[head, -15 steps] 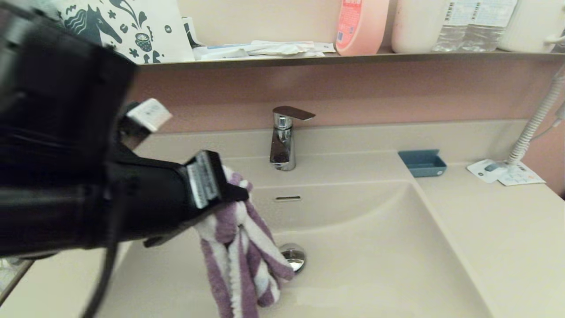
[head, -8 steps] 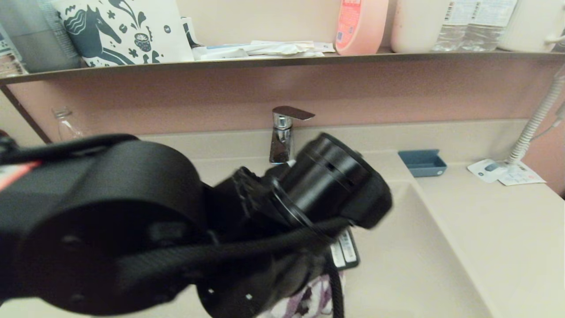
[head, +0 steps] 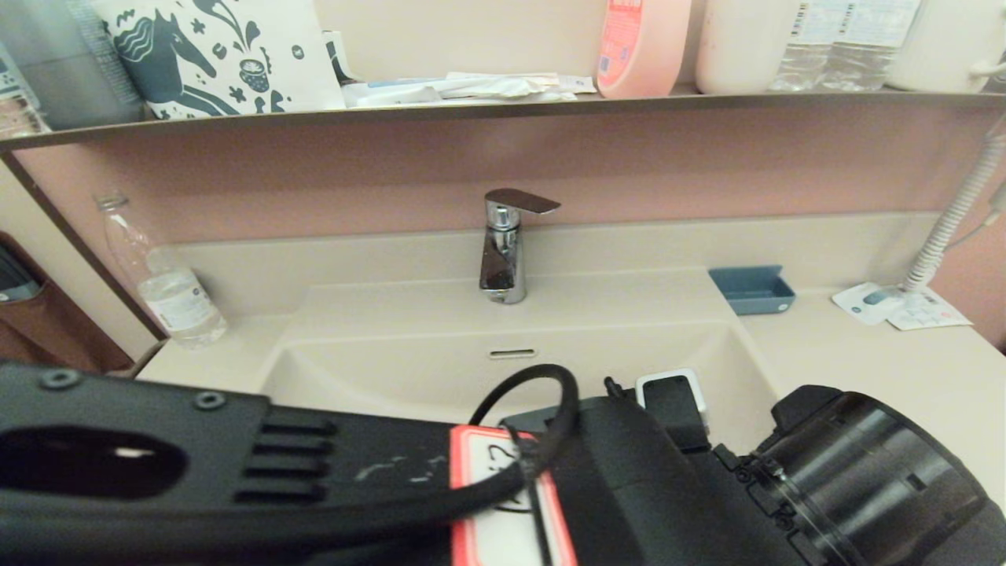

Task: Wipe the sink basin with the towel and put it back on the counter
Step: Wipe the sink

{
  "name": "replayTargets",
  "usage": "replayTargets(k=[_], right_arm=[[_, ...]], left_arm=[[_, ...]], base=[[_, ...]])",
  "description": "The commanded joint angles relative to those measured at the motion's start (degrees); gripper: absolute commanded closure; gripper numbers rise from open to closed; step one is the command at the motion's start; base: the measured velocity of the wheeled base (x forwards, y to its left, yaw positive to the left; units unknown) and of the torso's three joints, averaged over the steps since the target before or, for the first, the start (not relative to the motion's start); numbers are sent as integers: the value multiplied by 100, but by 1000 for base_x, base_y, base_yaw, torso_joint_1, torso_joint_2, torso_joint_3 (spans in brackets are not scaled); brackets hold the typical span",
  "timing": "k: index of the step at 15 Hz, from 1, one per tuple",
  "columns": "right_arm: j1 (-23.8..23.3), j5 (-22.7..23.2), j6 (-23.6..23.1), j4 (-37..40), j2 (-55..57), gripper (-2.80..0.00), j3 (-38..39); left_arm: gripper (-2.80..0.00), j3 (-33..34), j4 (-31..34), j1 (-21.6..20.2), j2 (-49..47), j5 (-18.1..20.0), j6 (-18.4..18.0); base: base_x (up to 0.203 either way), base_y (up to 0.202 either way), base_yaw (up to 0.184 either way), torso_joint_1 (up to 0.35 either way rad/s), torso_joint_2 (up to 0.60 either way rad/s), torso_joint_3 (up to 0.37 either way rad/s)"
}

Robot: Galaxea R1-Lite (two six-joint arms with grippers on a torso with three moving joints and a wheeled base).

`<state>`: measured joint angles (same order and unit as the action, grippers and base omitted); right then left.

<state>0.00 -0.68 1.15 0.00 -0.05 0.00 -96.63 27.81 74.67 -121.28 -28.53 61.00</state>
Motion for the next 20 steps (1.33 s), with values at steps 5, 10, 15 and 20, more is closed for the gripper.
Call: replayTargets(k=[5, 10, 15, 20], right_arm=[[0, -2, 0, 0, 5, 0, 0], [0, -2, 0, 0, 5, 0, 0], [0, -2, 0, 0, 5, 0, 0], [0, -2, 0, 0, 5, 0, 0]], left_arm=[[0, -1180, 218, -7, -1517, -49, -171], [0, -1365, 1026, -290, -1973, -152, -194], [0, -1304, 2455, -313, -1936, 448, -200], [0, -886, 2808, -582, -1800, 496, -165]], base=[[0, 0, 0, 0, 0, 0], [0, 0, 0, 0, 0, 0], [0, 0, 0, 0, 0, 0], [0, 0, 0, 0, 0, 0]])
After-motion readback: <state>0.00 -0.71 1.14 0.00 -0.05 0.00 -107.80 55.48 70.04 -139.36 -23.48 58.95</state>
